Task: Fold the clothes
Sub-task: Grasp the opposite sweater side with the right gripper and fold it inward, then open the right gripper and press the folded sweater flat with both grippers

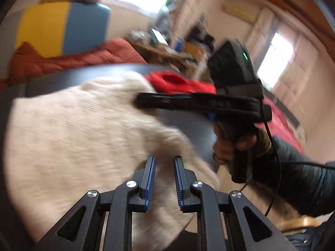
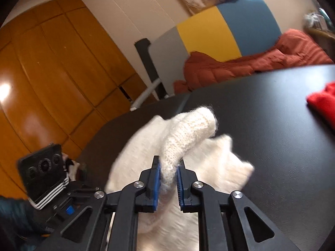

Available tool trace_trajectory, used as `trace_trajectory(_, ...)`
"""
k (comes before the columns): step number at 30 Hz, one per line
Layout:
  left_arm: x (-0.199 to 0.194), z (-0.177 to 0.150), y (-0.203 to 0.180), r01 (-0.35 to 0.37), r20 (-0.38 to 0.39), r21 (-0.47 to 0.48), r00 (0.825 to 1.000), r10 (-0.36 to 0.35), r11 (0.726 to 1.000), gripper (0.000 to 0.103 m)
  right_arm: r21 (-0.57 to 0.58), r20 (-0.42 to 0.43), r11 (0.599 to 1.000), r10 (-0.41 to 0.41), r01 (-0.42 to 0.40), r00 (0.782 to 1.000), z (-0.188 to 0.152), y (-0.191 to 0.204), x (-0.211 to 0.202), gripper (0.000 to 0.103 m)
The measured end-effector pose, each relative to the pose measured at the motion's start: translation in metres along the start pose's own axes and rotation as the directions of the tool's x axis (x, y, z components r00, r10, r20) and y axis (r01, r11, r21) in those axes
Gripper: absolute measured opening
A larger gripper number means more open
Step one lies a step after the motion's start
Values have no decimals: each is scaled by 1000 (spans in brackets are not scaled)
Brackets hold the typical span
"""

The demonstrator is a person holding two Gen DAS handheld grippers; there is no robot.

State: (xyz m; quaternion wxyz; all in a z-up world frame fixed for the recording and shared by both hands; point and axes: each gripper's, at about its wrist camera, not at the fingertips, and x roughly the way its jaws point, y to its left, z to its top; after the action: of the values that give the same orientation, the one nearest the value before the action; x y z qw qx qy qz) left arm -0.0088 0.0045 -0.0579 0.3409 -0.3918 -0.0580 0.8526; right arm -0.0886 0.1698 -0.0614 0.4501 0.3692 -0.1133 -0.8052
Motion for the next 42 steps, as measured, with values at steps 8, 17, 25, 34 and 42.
trace_trajectory(8,43,-17,-3,8,-89,-32,996,-10,999,16,46,-15,997,-56,57,998,-33,-37,13,13)
trace_trajectory(17,-2,-15,-14,-65,-6,-16,998,65,998,21,48,-73,993,-104,108,992,-17,-29,0,24)
trace_trajectory(25,-70,-20,24,-255,134,-95,955,266,962,23,-10,-6,971,-239,239,971,28,24,-17,25)
trace_trajectory(34,-44,-58,35,-311,78,-136,943,323,941,28,43,-7,901,-431,431,902,18,49,71,42)
trace_trajectory(42,-51,-50,35,-330,135,-194,924,359,924,26,-14,84,904,-425,427,901,3,22,78,43)
